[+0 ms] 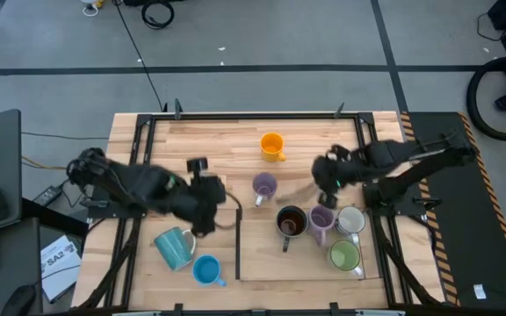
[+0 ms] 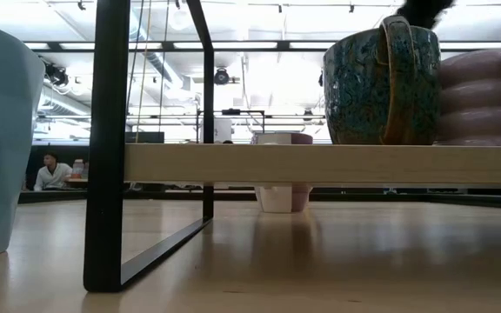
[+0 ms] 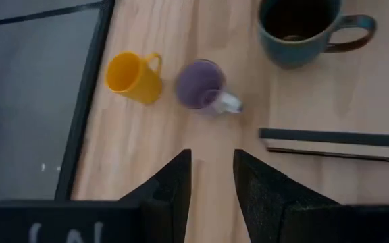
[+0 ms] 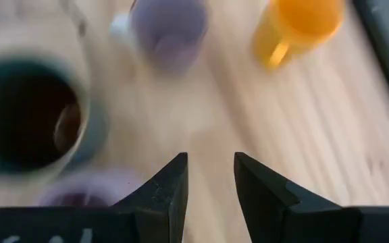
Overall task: Place coffee mugs
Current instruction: Stack the yellow mug on the shelf aligned with the purple mug
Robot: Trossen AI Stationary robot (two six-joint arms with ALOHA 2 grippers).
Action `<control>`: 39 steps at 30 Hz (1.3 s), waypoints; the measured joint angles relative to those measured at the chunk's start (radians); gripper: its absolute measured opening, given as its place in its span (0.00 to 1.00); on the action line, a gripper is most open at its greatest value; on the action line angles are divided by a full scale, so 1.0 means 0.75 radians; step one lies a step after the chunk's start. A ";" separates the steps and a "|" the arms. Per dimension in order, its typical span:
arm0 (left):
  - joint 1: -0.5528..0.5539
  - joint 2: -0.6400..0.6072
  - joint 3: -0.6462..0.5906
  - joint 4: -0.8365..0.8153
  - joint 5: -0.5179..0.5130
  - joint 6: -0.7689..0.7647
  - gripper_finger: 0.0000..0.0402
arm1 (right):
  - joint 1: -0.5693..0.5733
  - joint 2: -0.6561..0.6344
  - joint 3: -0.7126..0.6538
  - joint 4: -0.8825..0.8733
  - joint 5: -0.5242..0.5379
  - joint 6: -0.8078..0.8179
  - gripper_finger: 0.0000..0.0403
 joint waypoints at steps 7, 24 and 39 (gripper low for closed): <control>0.173 -0.147 0.001 -0.048 0.026 0.136 0.29 | -0.376 0.029 0.001 0.352 -0.001 -0.205 0.31; 0.515 -0.692 -0.977 0.808 0.552 0.483 0.29 | -0.845 0.337 0.001 0.668 -0.173 -0.241 0.31; 0.608 -0.845 -1.563 1.300 0.742 0.445 0.29 | -0.952 0.610 0.001 0.835 -0.305 -0.180 0.31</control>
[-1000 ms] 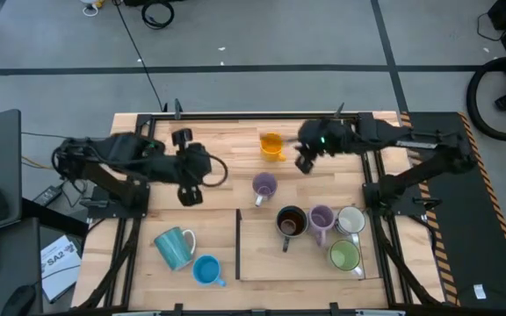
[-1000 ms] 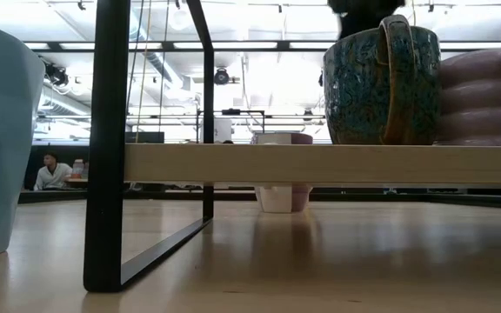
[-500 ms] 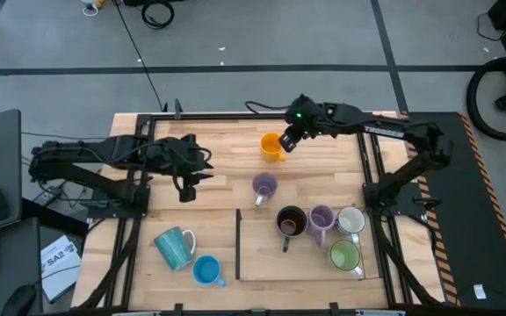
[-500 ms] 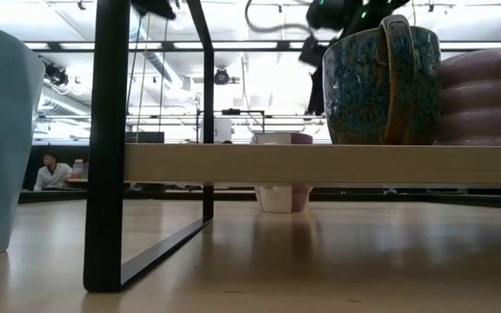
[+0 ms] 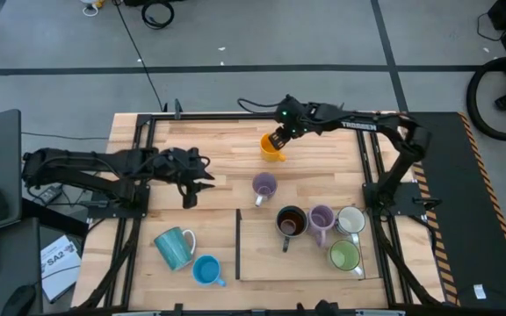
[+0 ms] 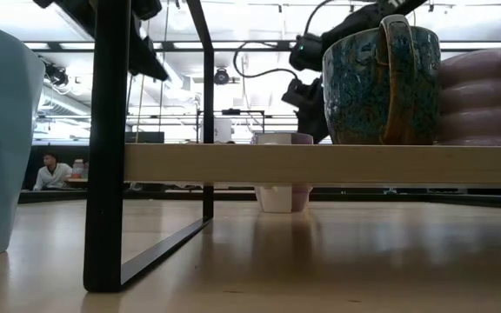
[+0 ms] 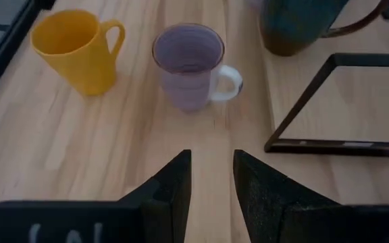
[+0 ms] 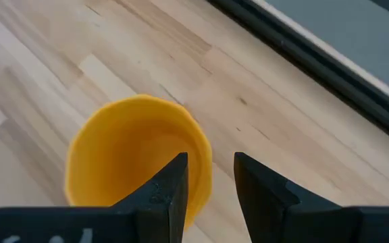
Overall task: Place coffee mugs
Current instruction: Stack the yellow mug on the shelf aligned with the purple mug
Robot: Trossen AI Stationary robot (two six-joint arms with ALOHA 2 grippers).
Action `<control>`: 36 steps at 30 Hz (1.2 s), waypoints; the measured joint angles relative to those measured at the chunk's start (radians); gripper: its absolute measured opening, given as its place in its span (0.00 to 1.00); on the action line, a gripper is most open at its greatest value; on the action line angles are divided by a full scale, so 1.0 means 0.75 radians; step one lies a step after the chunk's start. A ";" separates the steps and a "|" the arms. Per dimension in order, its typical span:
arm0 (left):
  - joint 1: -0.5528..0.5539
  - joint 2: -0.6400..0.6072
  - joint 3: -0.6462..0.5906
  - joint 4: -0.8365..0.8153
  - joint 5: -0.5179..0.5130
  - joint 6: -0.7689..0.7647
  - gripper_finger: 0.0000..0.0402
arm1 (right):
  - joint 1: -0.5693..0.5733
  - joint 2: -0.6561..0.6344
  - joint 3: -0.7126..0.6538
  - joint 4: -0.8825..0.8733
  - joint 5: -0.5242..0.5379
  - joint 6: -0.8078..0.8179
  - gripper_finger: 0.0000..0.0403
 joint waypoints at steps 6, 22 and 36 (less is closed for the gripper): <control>0.000 0.000 -0.044 0.071 0.003 -0.001 0.29 | -0.014 0.058 0.000 0.010 0.000 -0.002 0.31; 0.000 0.001 -0.044 0.090 0.001 -0.001 0.29 | -0.020 0.143 0.000 0.022 -0.070 -0.002 0.18; 0.000 0.001 -0.044 0.091 0.000 0.006 0.29 | -0.016 0.105 0.103 -0.103 -0.101 -0.035 0.08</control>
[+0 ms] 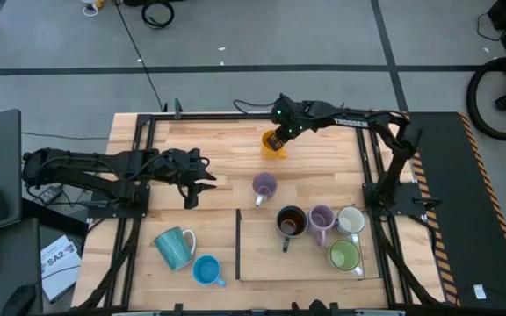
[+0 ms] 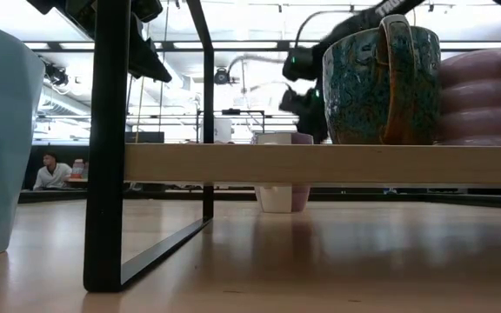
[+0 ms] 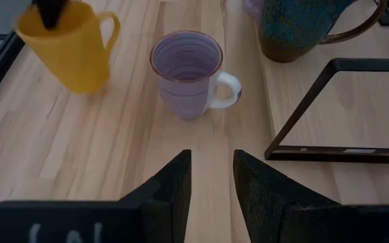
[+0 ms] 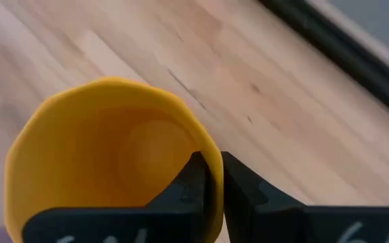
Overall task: Place coffee mugs
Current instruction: Stack the yellow mug on the shelf aligned with the purple mug
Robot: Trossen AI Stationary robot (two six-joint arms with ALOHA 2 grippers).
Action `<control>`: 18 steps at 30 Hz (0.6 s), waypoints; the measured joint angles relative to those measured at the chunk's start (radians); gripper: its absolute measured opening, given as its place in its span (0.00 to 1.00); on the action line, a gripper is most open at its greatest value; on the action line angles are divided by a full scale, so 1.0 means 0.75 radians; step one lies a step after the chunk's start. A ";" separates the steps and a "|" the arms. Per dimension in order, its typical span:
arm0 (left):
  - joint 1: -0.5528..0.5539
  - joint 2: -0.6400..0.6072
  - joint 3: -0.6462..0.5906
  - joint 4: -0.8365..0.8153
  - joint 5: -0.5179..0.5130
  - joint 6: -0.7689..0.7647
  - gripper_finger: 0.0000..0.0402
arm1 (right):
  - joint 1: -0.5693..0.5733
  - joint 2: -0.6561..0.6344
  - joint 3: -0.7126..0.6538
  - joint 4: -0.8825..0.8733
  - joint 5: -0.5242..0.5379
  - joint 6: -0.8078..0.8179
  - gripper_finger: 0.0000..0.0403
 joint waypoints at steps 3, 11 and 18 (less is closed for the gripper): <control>0.000 0.000 0.000 0.000 0.000 0.000 0.29 | 0.022 -0.031 0.131 -0.161 -0.011 -0.003 0.08; 0.000 0.000 0.000 0.000 0.000 0.003 0.29 | 0.206 -0.102 0.587 -0.694 -0.014 0.050 0.08; -0.001 0.000 0.000 0.000 0.000 0.003 0.29 | 0.539 -0.172 0.795 -0.874 -0.016 0.319 0.08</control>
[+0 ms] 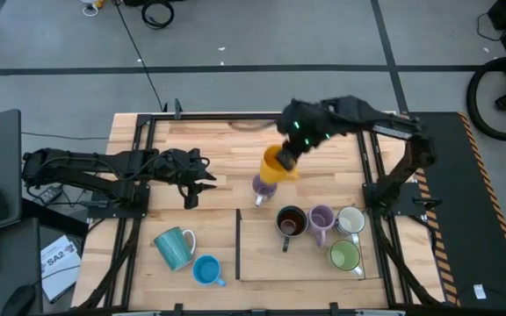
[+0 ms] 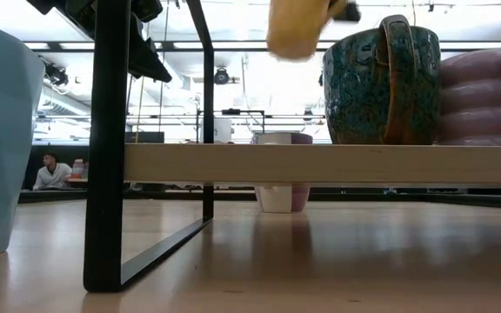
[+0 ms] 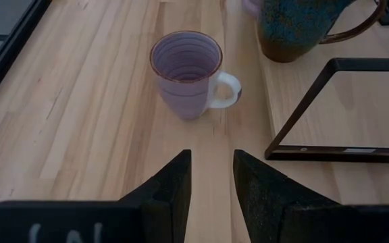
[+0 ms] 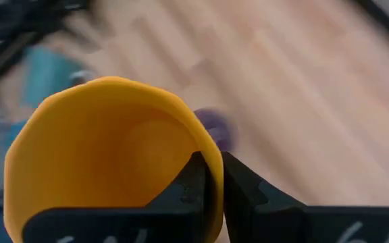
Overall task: Place coffee mugs
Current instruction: Stack the yellow mug on the shelf aligned with the purple mug
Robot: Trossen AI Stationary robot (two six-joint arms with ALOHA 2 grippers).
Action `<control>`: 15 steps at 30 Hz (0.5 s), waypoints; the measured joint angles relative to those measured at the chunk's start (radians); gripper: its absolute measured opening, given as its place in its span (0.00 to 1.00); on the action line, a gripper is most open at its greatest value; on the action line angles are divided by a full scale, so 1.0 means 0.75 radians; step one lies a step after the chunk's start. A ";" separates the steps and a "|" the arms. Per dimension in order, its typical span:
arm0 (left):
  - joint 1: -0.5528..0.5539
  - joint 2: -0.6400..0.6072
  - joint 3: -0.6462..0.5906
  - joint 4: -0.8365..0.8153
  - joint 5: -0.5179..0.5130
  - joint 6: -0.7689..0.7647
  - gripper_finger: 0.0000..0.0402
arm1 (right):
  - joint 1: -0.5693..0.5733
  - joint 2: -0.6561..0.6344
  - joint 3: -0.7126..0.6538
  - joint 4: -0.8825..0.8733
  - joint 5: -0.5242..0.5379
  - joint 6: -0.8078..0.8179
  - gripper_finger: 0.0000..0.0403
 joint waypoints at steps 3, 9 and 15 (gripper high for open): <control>-0.001 0.000 0.000 0.000 0.000 0.000 0.29 | 0.180 -0.026 0.001 0.002 0.005 0.145 0.08; -0.001 0.000 0.000 0.000 0.000 0.000 0.29 | 0.572 -0.014 0.001 -0.011 0.149 0.438 0.08; -0.001 0.000 0.000 0.000 0.001 0.000 0.29 | 0.881 0.060 -0.001 -0.027 0.348 0.693 0.08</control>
